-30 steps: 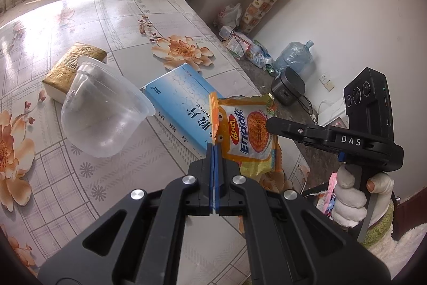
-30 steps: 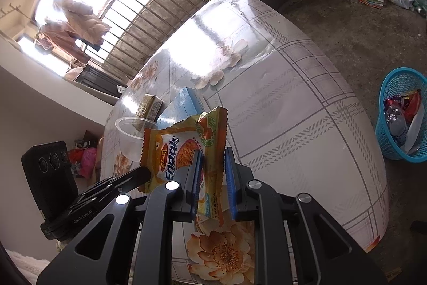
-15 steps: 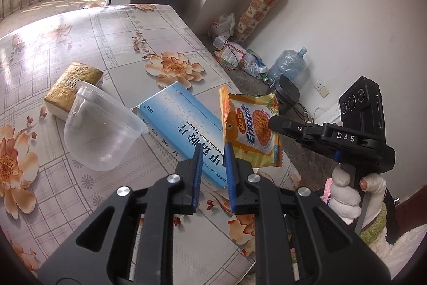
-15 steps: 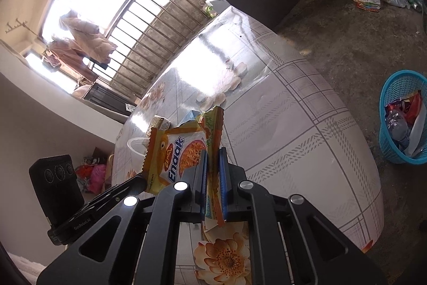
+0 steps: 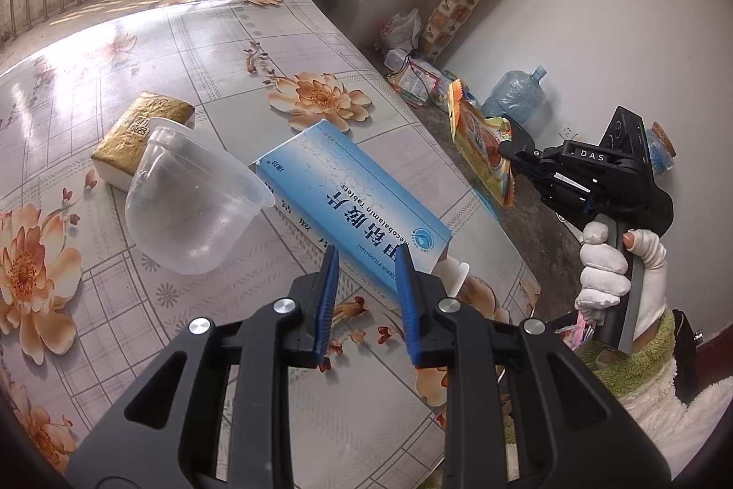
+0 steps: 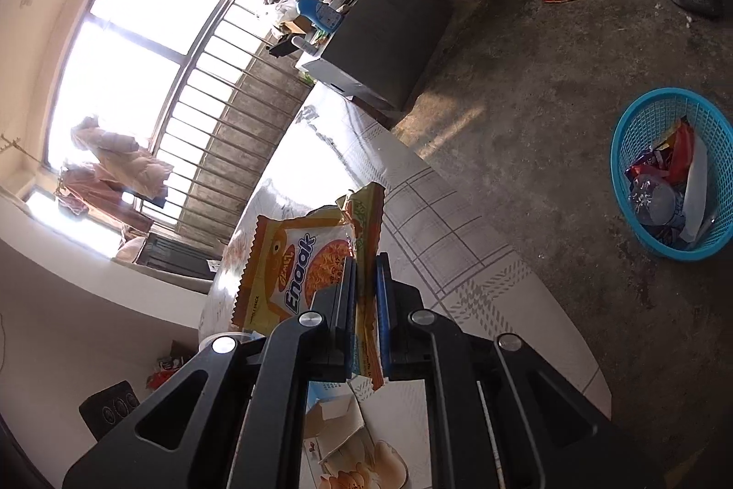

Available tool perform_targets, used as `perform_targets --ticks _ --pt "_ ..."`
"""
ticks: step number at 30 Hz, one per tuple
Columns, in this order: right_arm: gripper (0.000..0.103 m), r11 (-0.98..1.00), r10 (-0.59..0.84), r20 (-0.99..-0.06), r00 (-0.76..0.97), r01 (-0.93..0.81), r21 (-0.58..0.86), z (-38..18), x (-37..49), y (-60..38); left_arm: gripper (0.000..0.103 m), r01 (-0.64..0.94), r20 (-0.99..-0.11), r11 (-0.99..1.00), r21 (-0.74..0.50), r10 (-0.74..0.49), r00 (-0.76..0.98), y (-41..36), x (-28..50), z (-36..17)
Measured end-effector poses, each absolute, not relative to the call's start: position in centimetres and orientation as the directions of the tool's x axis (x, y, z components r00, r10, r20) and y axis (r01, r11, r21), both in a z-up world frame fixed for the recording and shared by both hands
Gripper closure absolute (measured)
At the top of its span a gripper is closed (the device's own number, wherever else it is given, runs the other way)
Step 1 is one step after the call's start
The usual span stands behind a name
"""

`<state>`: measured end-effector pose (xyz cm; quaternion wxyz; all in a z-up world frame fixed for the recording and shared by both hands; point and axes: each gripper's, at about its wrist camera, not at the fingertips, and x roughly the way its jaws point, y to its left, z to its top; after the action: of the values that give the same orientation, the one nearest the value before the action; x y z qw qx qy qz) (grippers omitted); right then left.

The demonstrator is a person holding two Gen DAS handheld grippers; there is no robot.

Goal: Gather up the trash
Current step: 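Lift the snack packet with the right gripper while the left approaches the blue box, then grasp the blue box with the left gripper while the right holds the snack packet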

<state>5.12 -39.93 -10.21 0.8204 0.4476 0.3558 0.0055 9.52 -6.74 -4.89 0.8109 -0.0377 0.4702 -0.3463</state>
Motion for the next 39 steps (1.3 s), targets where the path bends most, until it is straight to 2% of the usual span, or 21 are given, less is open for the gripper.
perform_targets --ticks 3,6,15,18,20,23,30,33,39 --pt "0.094 0.663 0.281 -0.645 0.711 0.341 0.666 -10.9 5.7 -39.0 0.080 0.524 -0.744 0.761 -0.382 -0.590 0.315 -6.8 9.5 -5.0" --pt "0.094 0.697 0.312 -0.673 0.671 0.319 0.642 -11.8 5.3 -37.1 0.080 0.526 -0.746 0.763 -0.376 -0.586 0.316 -6.7 9.5 -4.9" --pt "0.095 0.709 0.426 -0.685 0.591 0.253 0.659 -12.3 2.0 -33.6 0.080 0.526 -0.752 0.764 -0.375 -0.582 0.309 -6.4 9.4 -4.4" --pt "0.095 0.704 0.418 -0.674 0.609 0.251 0.664 -11.7 1.2 -33.9 0.068 0.525 -0.762 0.763 -0.377 -0.578 0.293 -6.6 9.3 -4.6" --pt "0.095 0.697 0.385 -0.667 0.638 0.273 0.663 -11.3 0.8 -35.1 0.052 0.522 -0.773 0.766 -0.375 -0.569 0.279 -7.0 9.2 -4.8" --pt "0.095 0.674 0.349 -0.655 0.670 0.306 0.672 -11.0 0.5 -37.1 0.036 0.505 -0.786 0.774 -0.381 -0.559 0.263 -7.8 9.3 -5.5" --pt "0.095 0.640 0.288 -0.629 0.722 0.343 0.688 -10.2 -1.0 -39.4 0.026 0.335 -0.808 0.820 -0.464 -0.547 0.220 -9.3 11.1 -7.7" --pt "0.095 0.627 0.281 -0.623 0.730 0.352 0.695 -10.3 -1.6 -39.7 0.020 0.264 -0.831 0.854 -0.449 -0.508 0.228 -10.2 11.3 -8.6" --pt "0.095 0.605 0.278 -0.615 0.738 0.362 0.709 -11.1 -2.3 -40.8 0.020 0.271 -0.843 0.872 -0.408 -0.474 0.256 -12.5 10.8 -8.5"
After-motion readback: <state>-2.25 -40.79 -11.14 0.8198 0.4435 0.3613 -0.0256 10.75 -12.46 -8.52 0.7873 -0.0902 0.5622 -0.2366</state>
